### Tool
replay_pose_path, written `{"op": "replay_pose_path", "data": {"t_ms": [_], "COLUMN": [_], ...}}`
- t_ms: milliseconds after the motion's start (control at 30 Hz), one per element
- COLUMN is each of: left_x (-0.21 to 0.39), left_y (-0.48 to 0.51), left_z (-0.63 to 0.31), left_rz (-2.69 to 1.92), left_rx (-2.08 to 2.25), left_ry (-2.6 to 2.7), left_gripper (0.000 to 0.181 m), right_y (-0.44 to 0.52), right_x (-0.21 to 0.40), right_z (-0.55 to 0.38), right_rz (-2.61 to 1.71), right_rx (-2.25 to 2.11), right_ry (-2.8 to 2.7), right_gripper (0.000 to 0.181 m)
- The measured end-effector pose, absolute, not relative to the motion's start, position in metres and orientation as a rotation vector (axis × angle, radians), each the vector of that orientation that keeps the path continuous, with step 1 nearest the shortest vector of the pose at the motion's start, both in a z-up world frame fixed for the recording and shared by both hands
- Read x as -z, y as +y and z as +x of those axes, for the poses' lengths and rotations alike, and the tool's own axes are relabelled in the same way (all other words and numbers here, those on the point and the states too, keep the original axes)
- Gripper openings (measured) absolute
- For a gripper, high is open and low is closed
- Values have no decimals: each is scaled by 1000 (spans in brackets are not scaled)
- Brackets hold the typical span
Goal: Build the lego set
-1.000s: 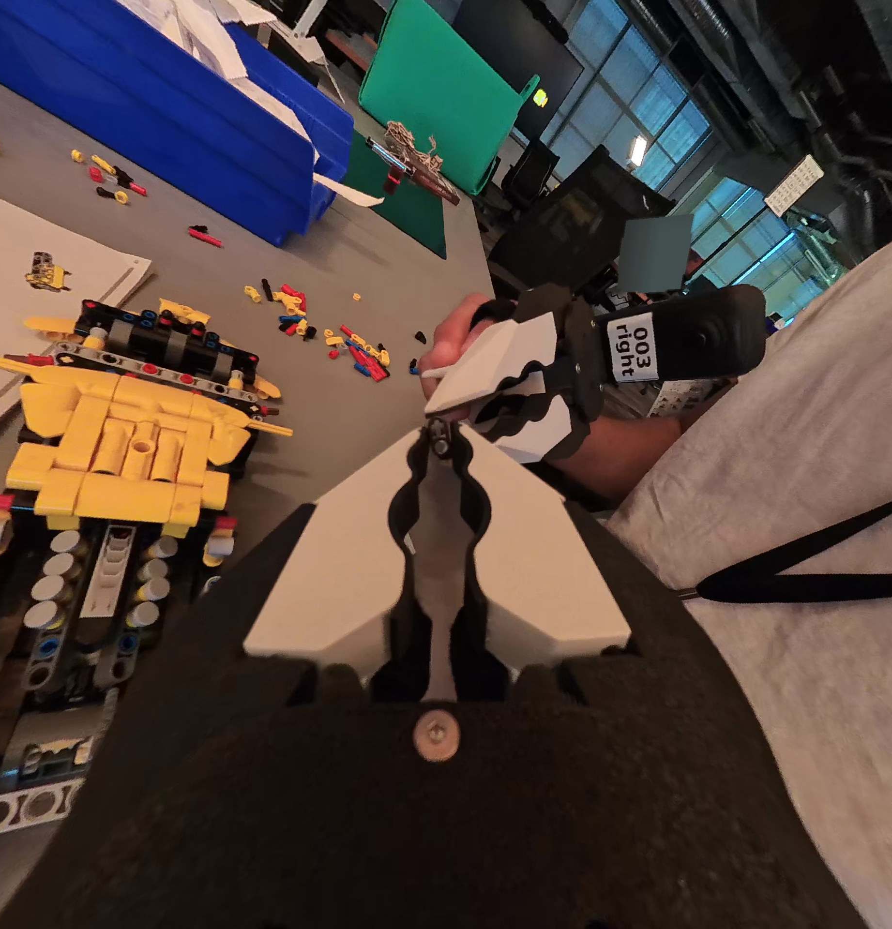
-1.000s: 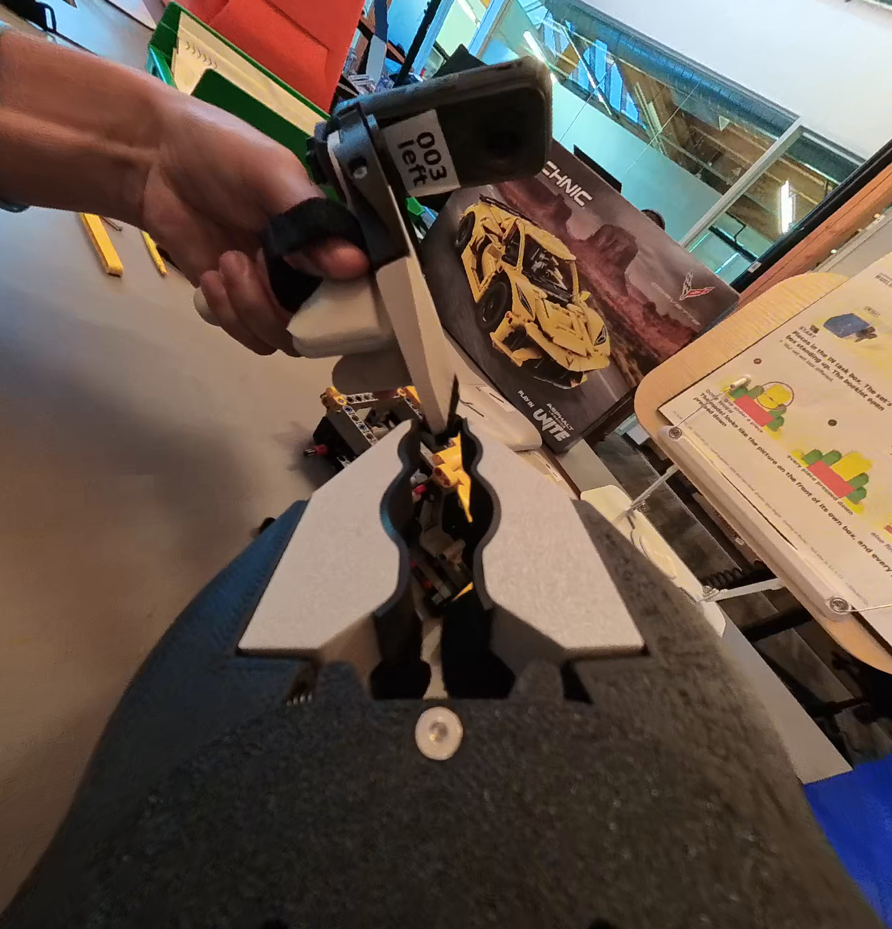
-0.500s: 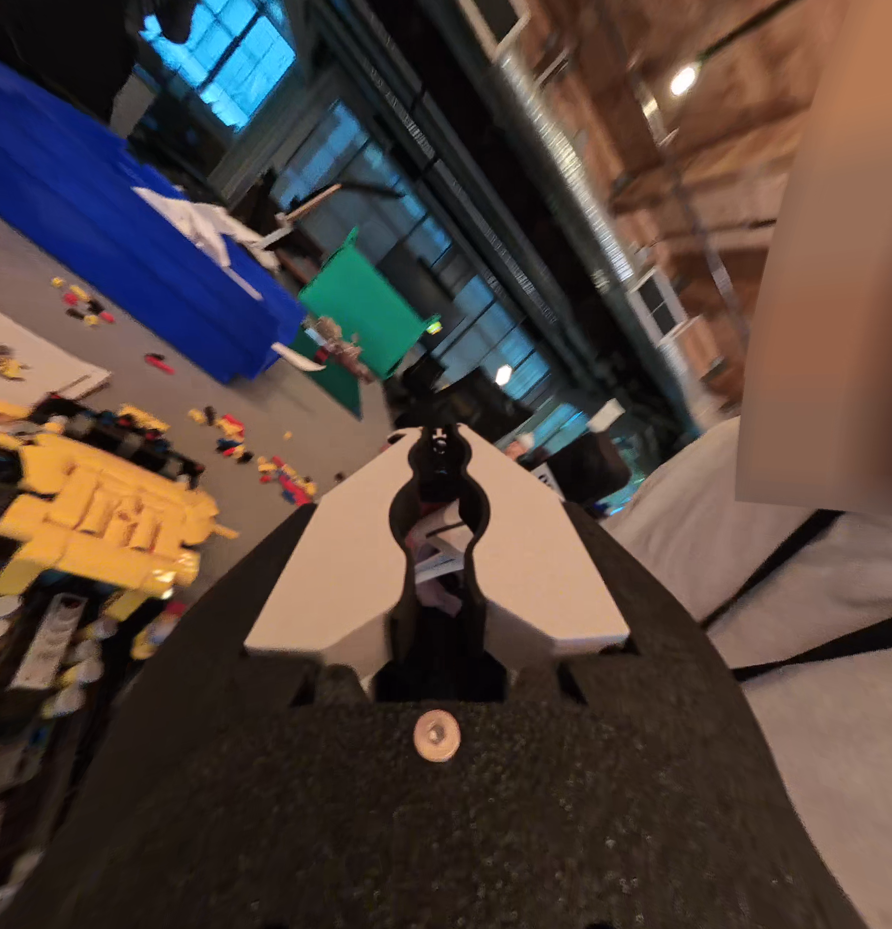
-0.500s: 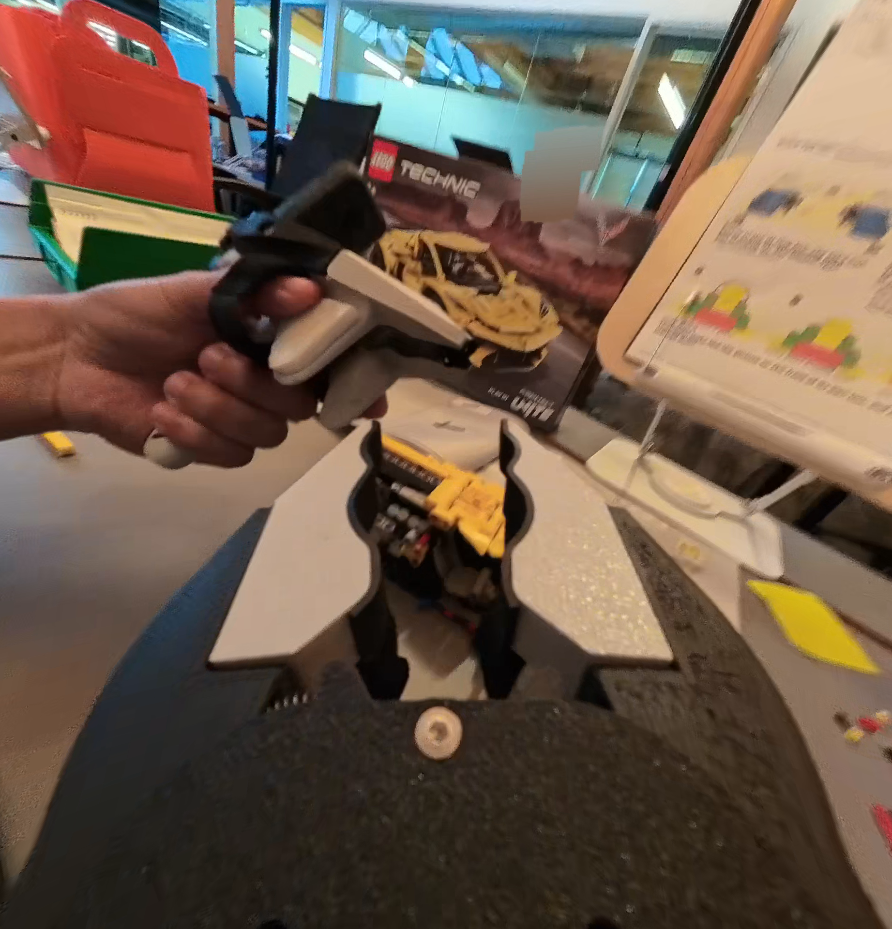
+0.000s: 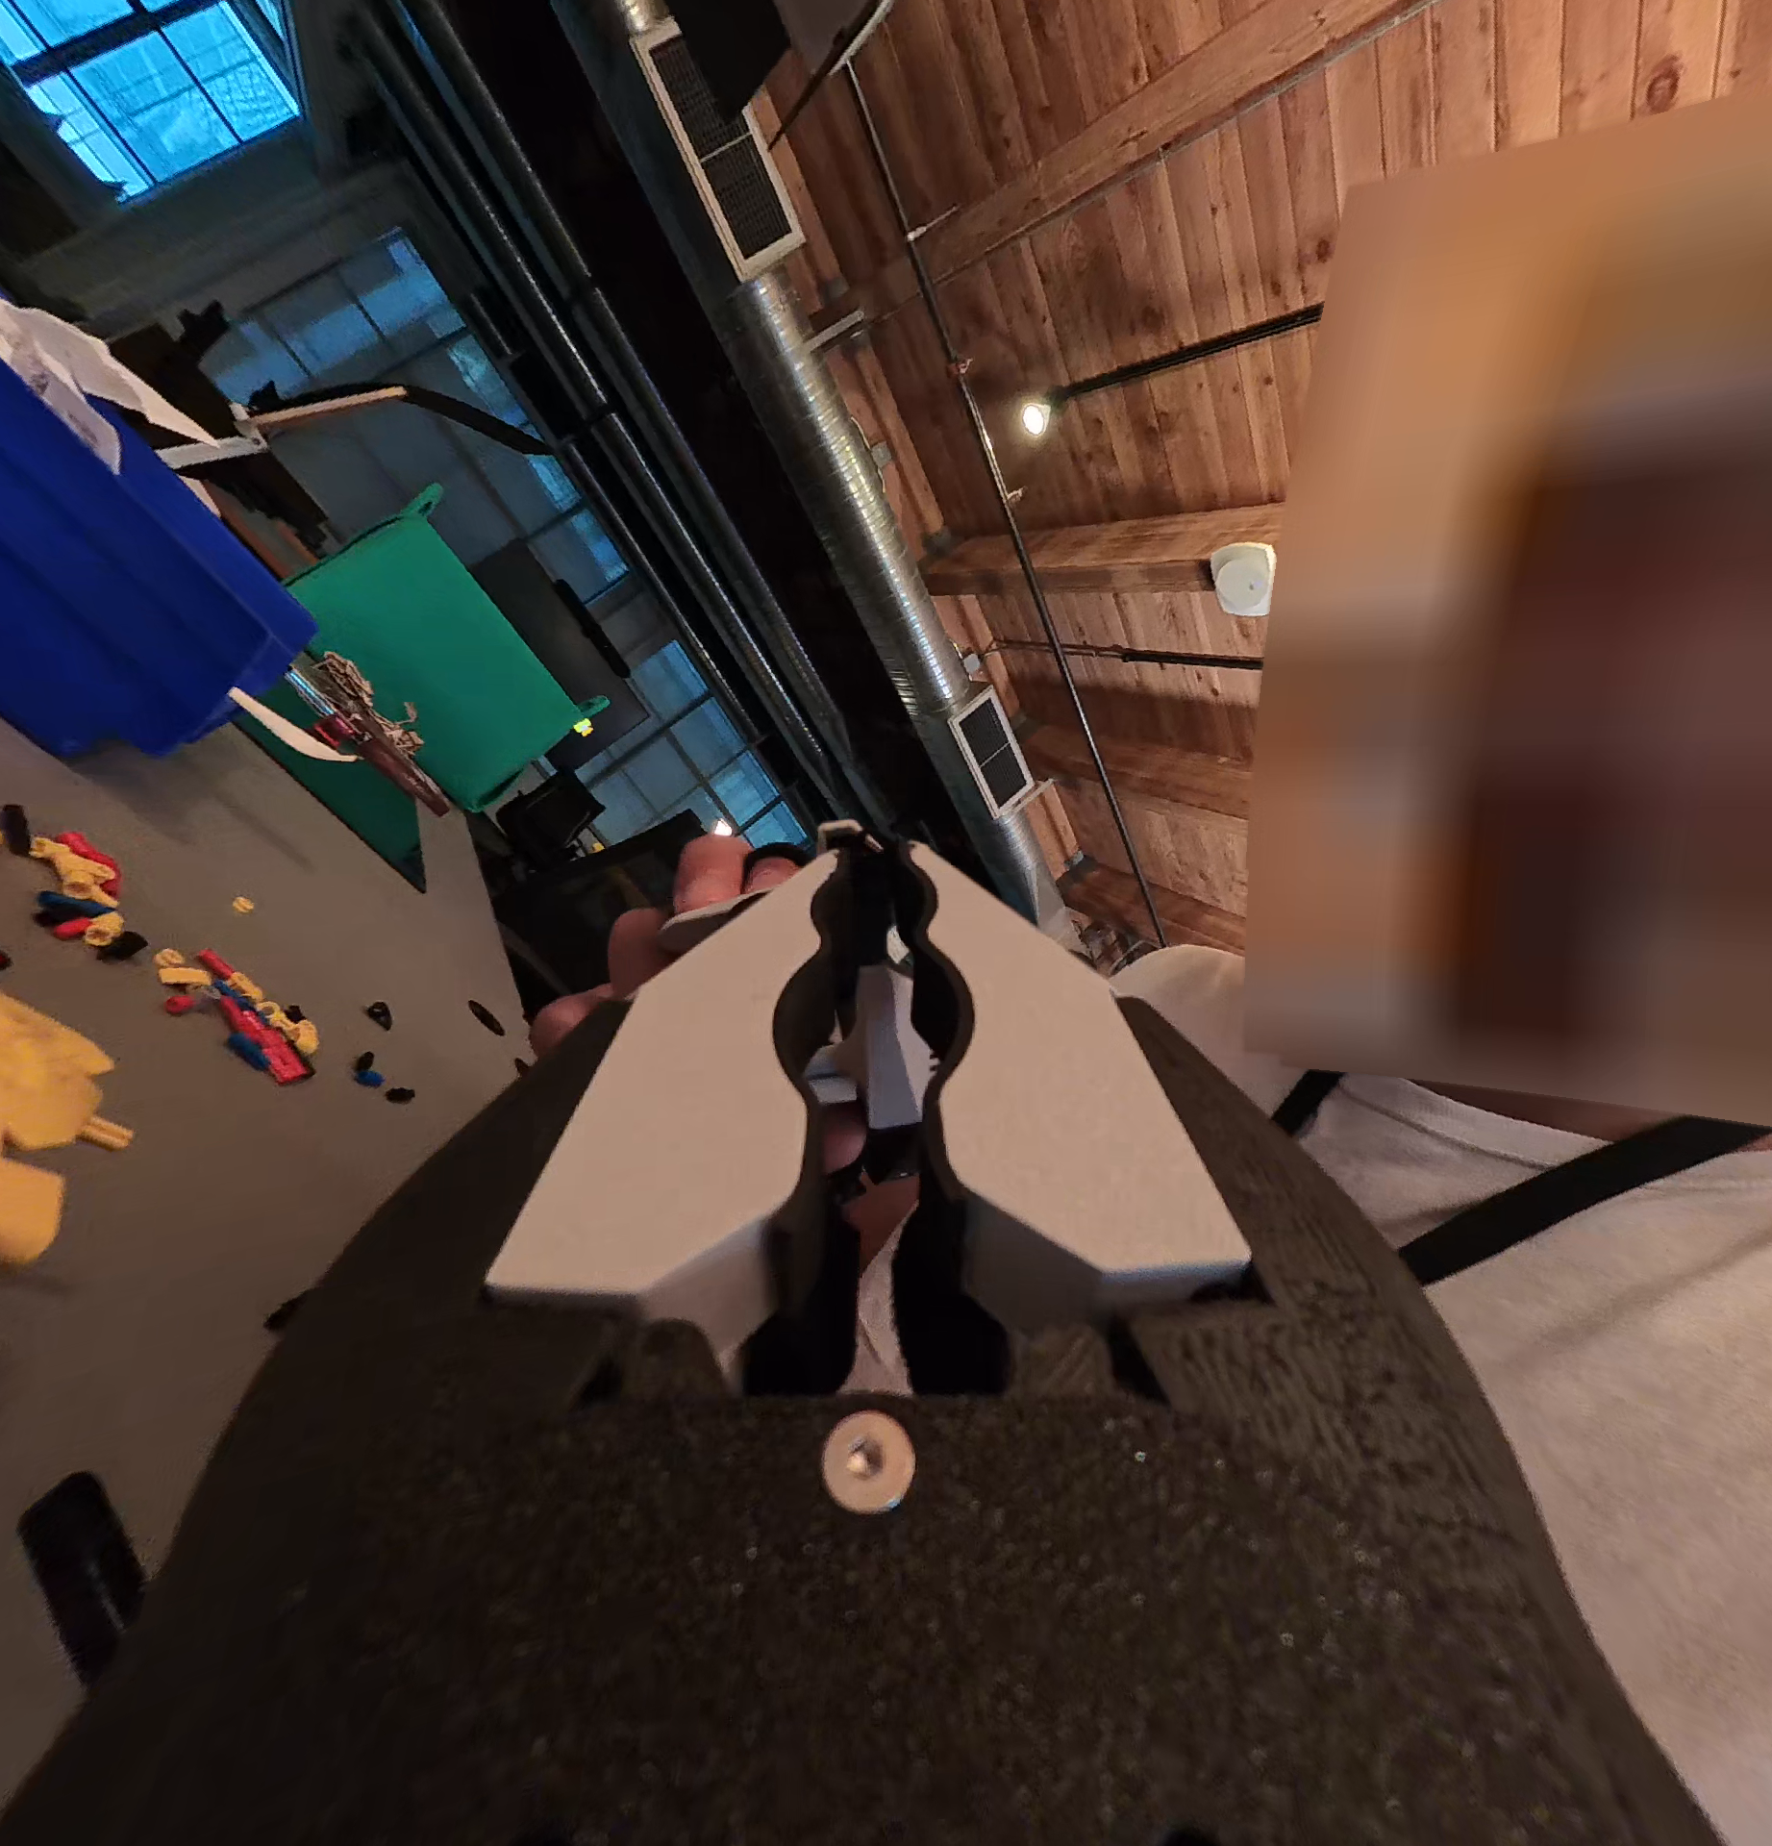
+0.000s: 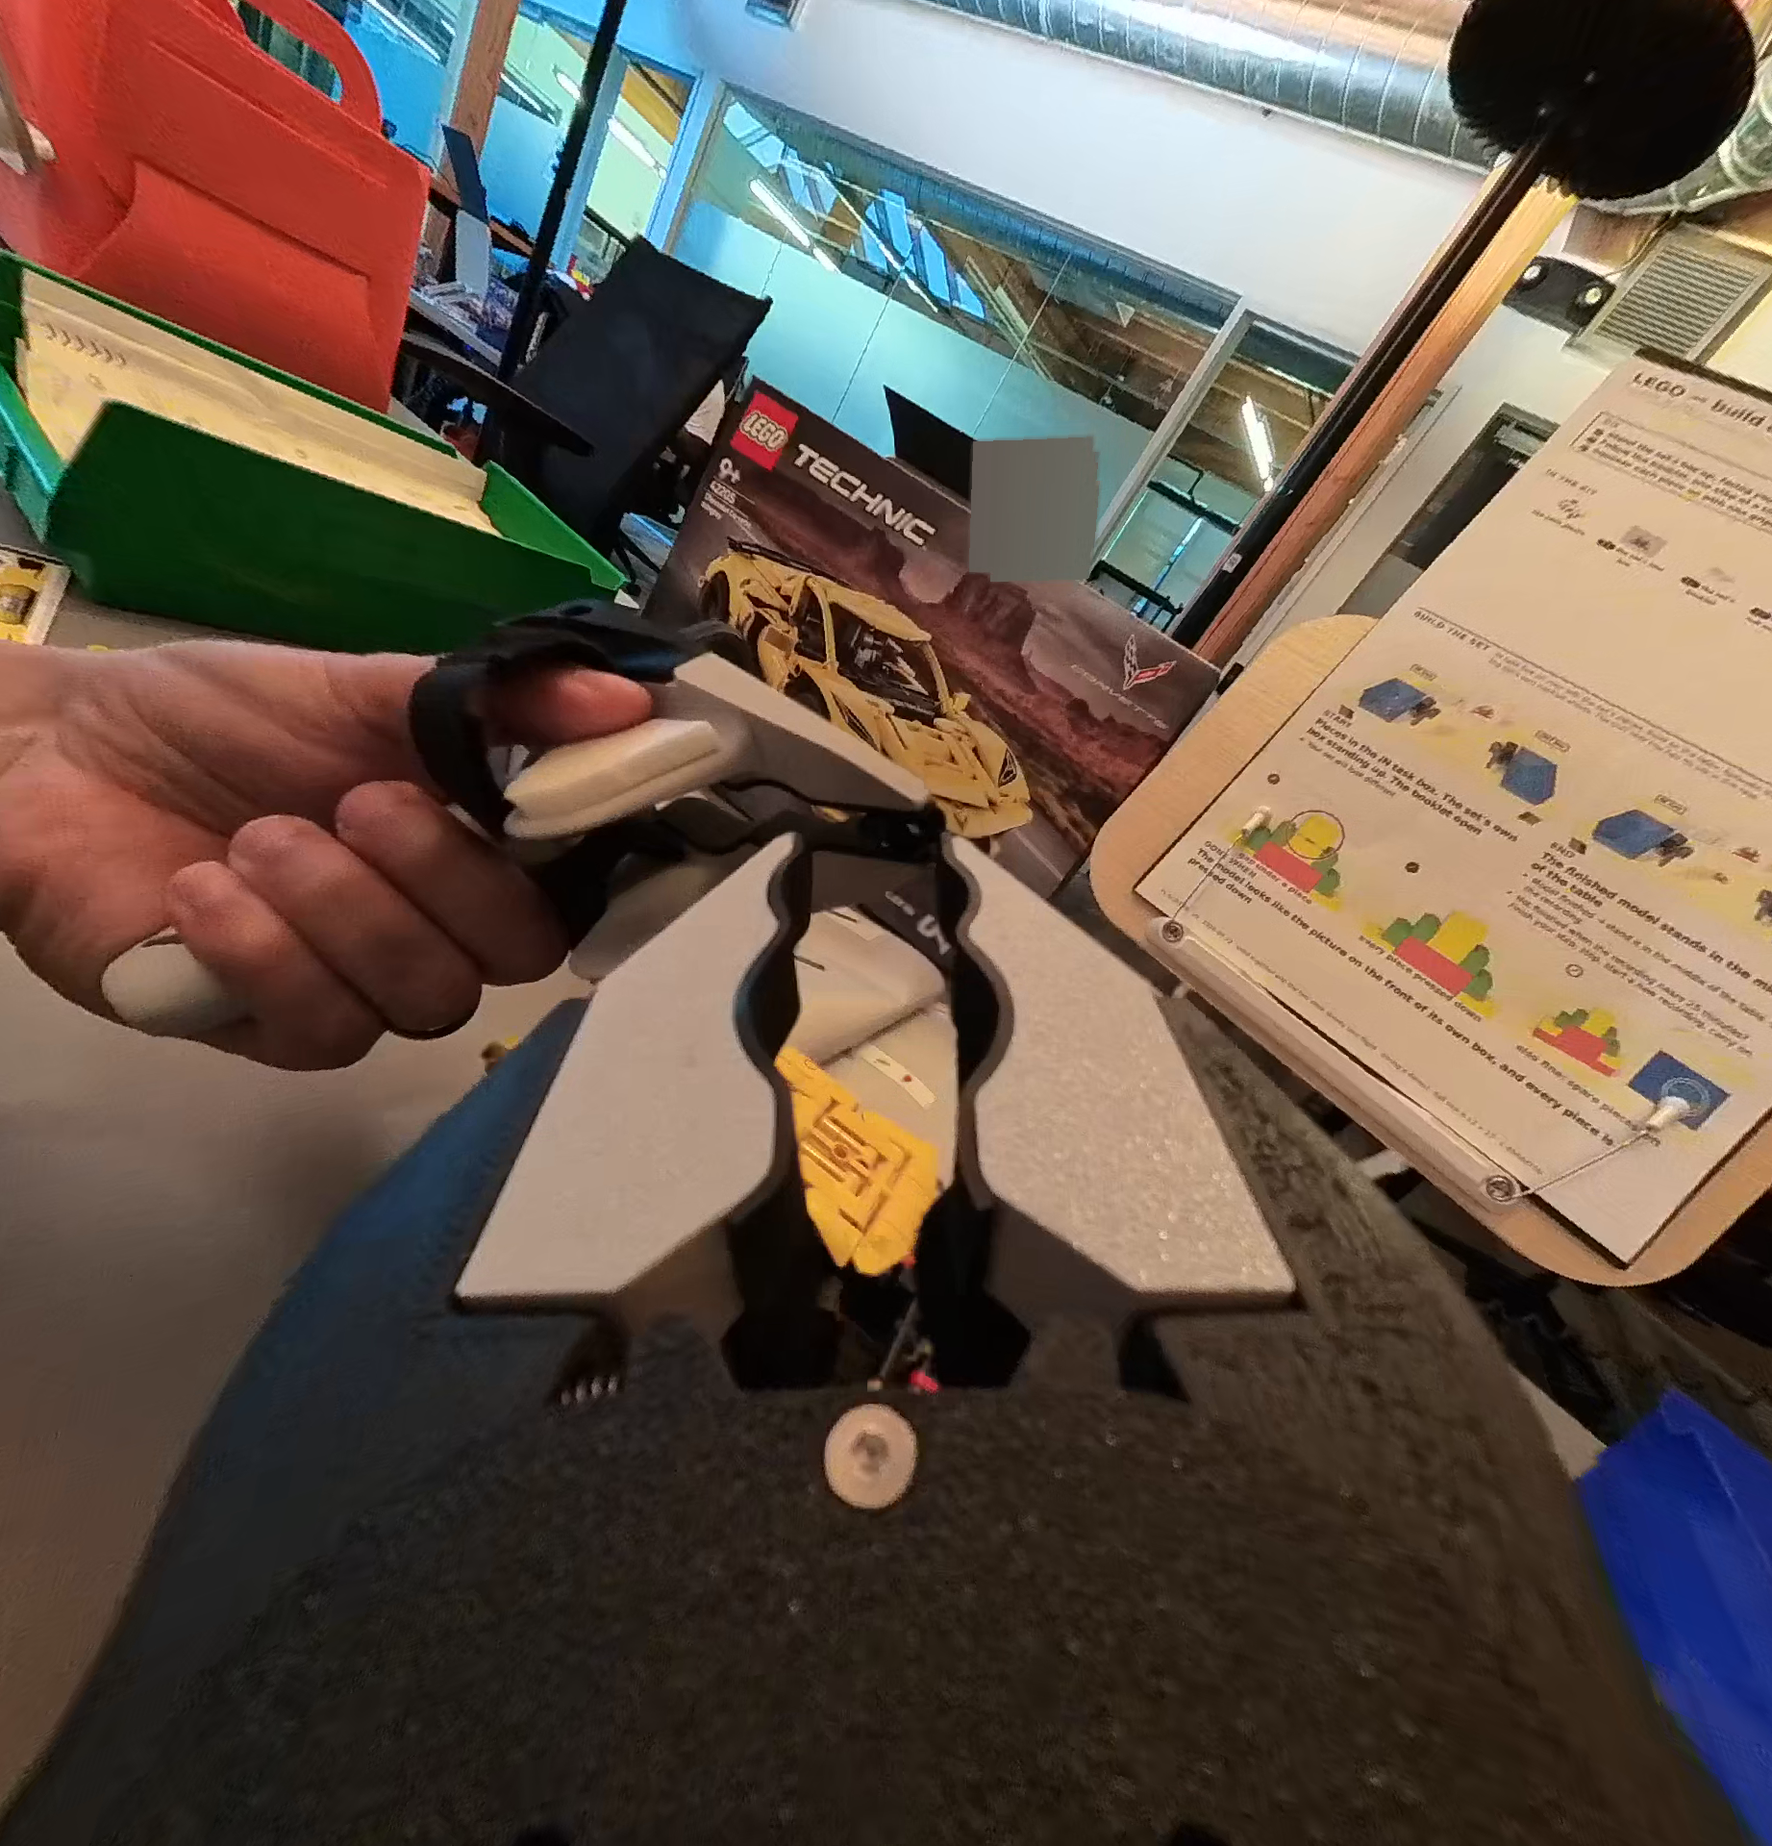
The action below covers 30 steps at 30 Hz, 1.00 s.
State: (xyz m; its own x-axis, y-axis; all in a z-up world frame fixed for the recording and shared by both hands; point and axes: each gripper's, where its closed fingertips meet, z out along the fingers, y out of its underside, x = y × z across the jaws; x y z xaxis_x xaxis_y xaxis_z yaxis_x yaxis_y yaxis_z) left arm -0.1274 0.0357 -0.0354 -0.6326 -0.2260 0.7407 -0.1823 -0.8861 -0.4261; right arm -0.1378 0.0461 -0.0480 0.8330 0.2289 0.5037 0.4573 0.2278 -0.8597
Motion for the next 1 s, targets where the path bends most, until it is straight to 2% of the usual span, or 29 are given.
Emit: {"op": "replay_pose_path", "data": {"t_ms": [367, 500, 633, 667, 933, 1000], "left_x": [39, 39, 39, 42, 60, 61], "left_y": [33, 30, 19, 14, -43, -39], "left_z": [-123, -124, -129, -131, -142, -136], "left_rz": [-1359, -1353, -1344, -1353, -1378, -1393], "left_rx": [2761, 2782, 2798, 2783, 2687, 2662], "left_ry": [700, 727, 850, 923, 1445, 1410], "left_gripper": [6, 6, 6, 6, 7, 7], "right_y": [44, 44, 33, 27, -33, -30], "right_x": [46, 45, 47, 48, 66, 68], "right_z": [-134, -135, -141, -142, -153, -149], "right_rz": [-1326, -1345, -1357, -1362, -1510, -1551], "right_rx": [263, 160, -1, -70, -876, -937], "right_ry": [-660, -665, -834, -893, -1352, -1357], "right_gripper": [22, 13, 12, 7, 7, 8]}}
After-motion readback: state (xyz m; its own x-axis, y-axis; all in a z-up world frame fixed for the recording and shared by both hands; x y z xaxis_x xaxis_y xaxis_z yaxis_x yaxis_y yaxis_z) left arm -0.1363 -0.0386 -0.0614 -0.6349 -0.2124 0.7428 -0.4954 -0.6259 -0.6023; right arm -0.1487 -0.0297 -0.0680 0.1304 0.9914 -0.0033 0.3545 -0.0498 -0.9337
